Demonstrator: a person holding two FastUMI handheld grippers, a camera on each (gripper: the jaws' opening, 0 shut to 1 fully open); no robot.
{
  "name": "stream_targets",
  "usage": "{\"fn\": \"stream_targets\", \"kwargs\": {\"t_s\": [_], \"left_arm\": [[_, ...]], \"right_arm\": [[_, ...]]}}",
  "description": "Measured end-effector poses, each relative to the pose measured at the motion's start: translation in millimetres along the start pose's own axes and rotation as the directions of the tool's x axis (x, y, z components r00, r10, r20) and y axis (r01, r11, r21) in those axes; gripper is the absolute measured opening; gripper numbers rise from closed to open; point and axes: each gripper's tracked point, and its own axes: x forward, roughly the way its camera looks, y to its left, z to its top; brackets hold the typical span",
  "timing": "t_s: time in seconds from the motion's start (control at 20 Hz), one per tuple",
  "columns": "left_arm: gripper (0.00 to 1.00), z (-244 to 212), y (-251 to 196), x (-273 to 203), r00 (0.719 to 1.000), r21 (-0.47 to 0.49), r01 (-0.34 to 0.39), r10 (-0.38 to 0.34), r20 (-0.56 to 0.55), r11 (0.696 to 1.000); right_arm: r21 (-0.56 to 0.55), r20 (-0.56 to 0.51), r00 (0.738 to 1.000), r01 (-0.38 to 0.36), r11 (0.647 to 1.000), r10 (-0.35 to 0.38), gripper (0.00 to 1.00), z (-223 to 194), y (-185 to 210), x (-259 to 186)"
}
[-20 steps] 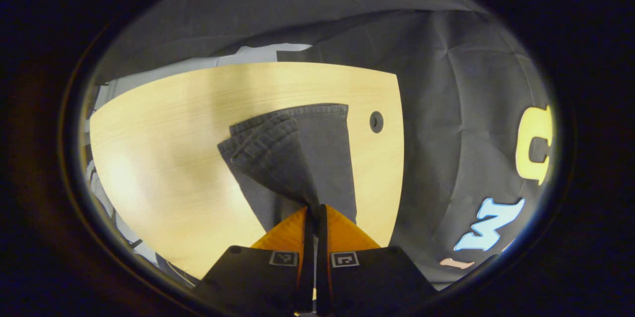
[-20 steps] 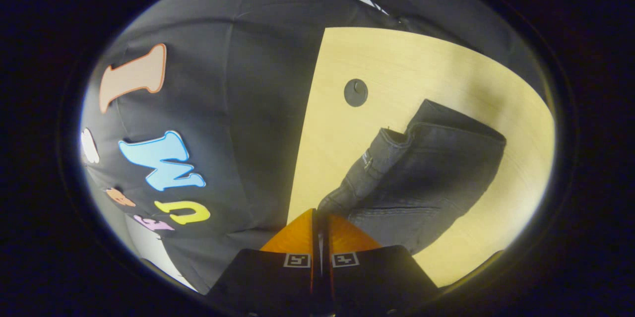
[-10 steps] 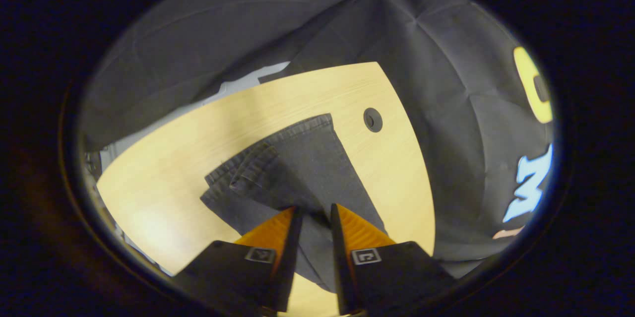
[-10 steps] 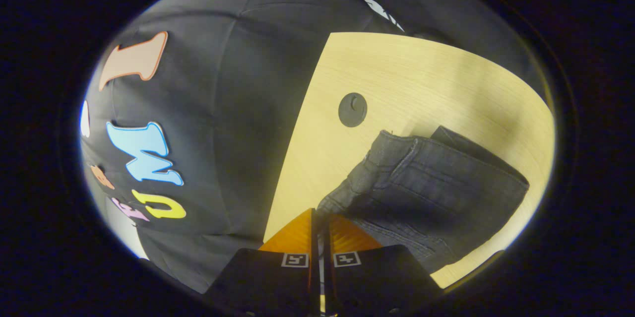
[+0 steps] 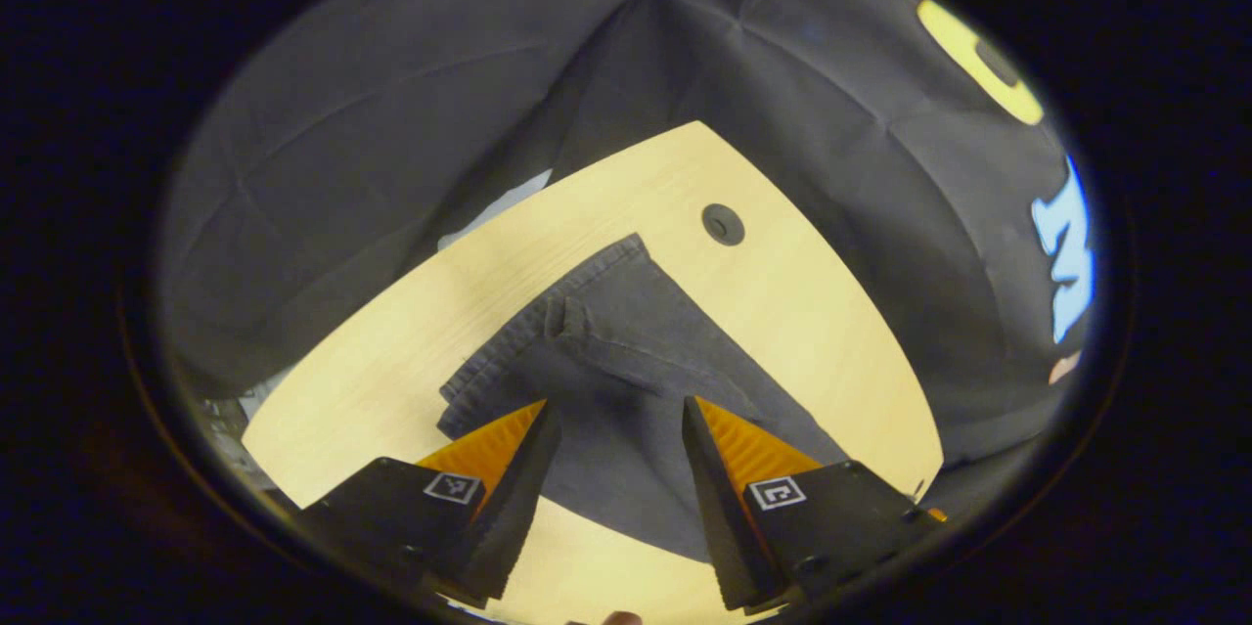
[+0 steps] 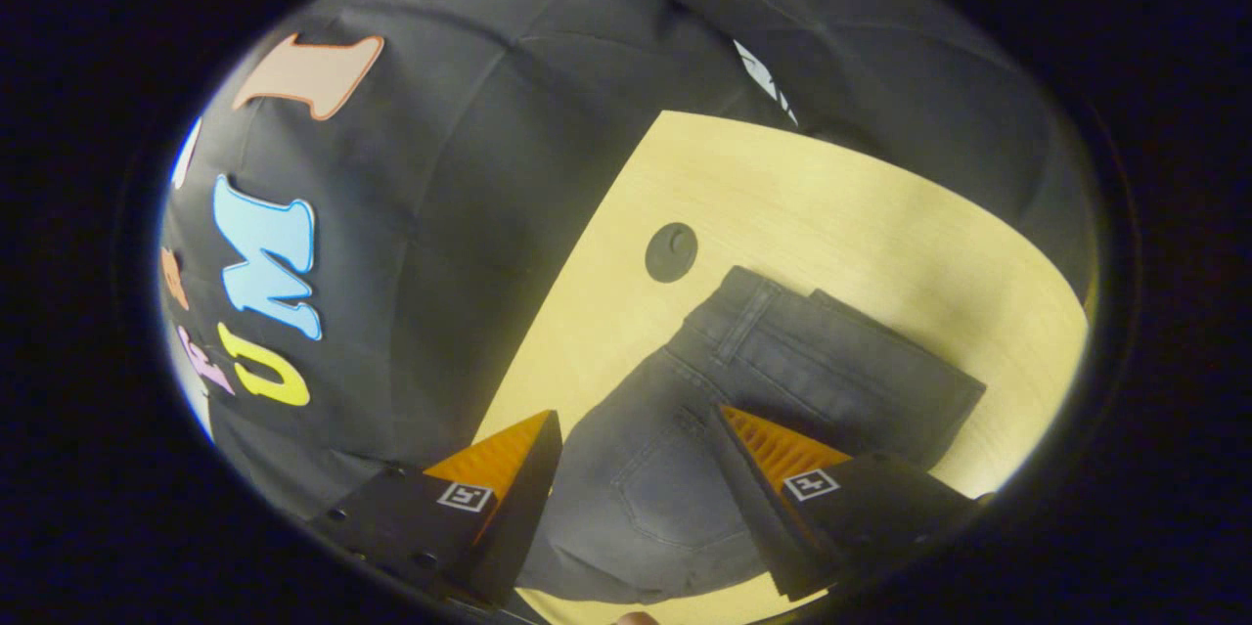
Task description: Grasp the waist and the cuffs of the jeans and fold them to make the two legs overlap; first hold the waist and fold one-third of the jeans toward the cuffs, then hold the cuffs and fold the remaining one-third in the same direction to finish folding.
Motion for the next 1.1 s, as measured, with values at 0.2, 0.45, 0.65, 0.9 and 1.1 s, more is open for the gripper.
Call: {"fn": "stream_targets", "kwargs": {"t_s": [0.2,0.45,0.65,0.9,1.1], "left_arm": [[0.84,-24.1,-30.1,-33.2,0.996,0.085,0.065,-0.06,-0.061,0.994],[0.92,-50.4,-38.3,-78.4,0.993,0.206,0.054,-0.031,-0.115,0.977],[0.87,-48.3,-57.7,-113.9,0.998,0.266,0.06,-0.058,-0.017,0.962],[0.88,-75.2,-51.1,-154.6,1.0,0.407,-0.013,0.019,-0.012,0.913],[0.94,-89.1,-51.0,-176.3,0.999,0.469,-0.035,0.046,-0.013,0.883]], "right_arm": [[-0.032,-0.004,1.0,0.0,1.0,0.0,0.92,-10.3,-6.8,-24.2],[-0.102,0.001,0.999,0.054,0.993,-0.054,0.92,-17.5,-33.1,-53.0],[-0.125,0.019,0.991,0.132,0.983,-0.131,0.94,-25.2,-58.5,-71.3],[-0.138,-0.014,0.976,0.212,0.967,-0.216,0.94,-49.4,-93.0,-75.4],[-0.053,-0.033,0.976,0.214,0.975,-0.216,0.95,-60.4,-98.2,-68.9]]}}
